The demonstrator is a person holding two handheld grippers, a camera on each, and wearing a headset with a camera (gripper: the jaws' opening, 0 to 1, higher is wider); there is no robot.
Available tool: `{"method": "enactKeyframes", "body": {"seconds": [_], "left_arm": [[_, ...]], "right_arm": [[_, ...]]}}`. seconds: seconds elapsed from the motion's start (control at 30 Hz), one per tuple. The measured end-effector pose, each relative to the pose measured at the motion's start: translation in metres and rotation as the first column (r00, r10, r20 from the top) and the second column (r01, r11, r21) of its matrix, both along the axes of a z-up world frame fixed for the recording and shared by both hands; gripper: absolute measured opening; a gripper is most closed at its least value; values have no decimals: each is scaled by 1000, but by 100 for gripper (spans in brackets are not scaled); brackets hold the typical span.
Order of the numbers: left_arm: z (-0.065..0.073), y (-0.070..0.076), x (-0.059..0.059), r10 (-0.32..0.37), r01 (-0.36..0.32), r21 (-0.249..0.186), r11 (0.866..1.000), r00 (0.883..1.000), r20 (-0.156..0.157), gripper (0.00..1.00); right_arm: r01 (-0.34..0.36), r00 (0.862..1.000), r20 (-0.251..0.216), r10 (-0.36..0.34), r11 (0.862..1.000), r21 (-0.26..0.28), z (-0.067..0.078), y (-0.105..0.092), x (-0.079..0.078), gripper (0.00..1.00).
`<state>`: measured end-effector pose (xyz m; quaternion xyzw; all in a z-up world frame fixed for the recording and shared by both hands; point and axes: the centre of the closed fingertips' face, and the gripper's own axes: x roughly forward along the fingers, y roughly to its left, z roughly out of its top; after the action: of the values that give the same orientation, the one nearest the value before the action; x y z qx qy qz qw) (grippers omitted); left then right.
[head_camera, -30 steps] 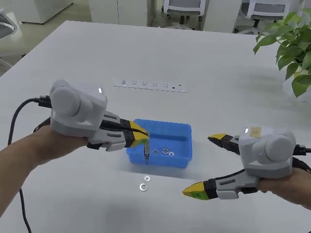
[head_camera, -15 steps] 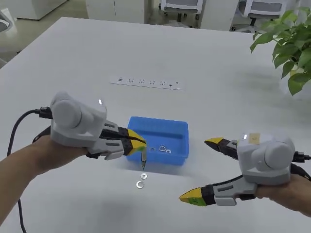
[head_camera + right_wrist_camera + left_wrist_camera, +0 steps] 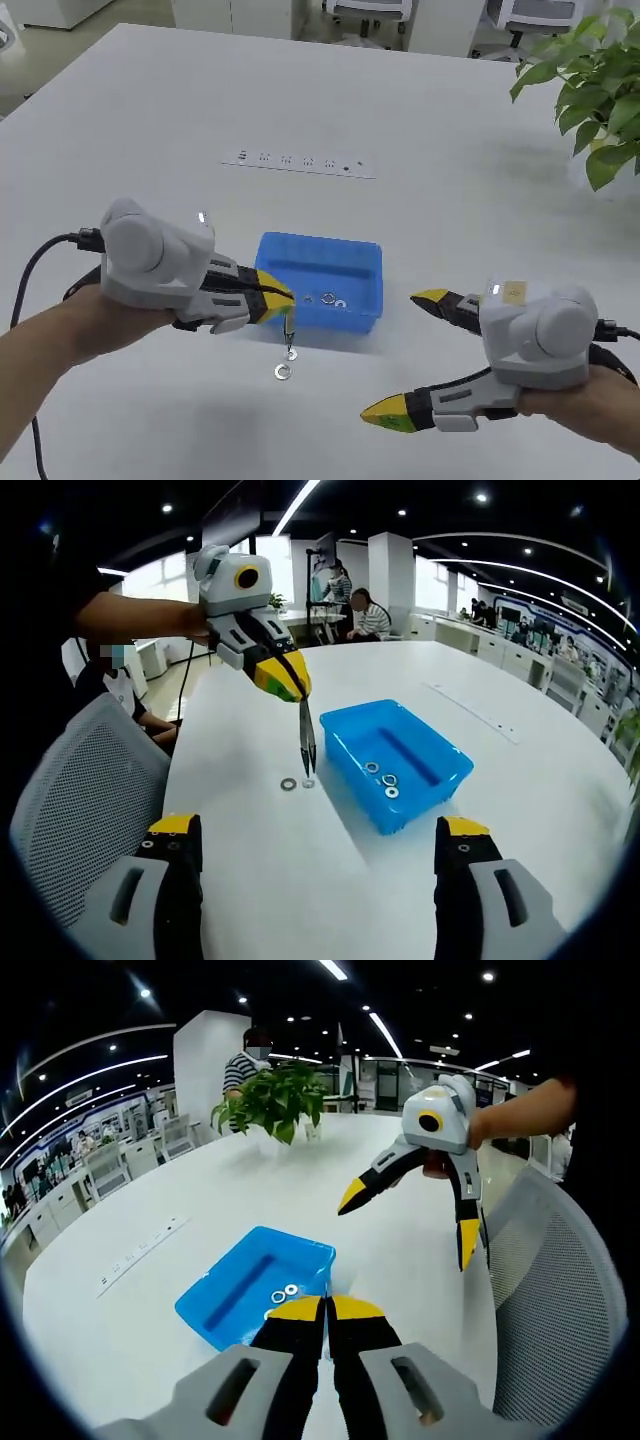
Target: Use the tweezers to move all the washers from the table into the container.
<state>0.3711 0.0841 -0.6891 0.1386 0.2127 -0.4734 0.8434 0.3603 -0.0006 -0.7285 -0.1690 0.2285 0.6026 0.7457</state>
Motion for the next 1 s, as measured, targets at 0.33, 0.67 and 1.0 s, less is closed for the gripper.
{"method": "enactKeyframes", "body": {"seconds": [0.33,0.67,1.0], "left_arm": [[-4,-3,1,-8,8,-3,1000,1000,2,5],[-6,-5,0,-26,26,-1,1000,1000,8,5],[-7,-4,-4,-67,67,25,997,998,-7,5]], "right_arm": [[1,1000,-4,-2,1000,-4,-1,-2,-2,96],[-17,1000,-10,17,1000,-4,-3,1,-6,92],[-69,998,2,69,998,2,-1,17,-6,85]]}}
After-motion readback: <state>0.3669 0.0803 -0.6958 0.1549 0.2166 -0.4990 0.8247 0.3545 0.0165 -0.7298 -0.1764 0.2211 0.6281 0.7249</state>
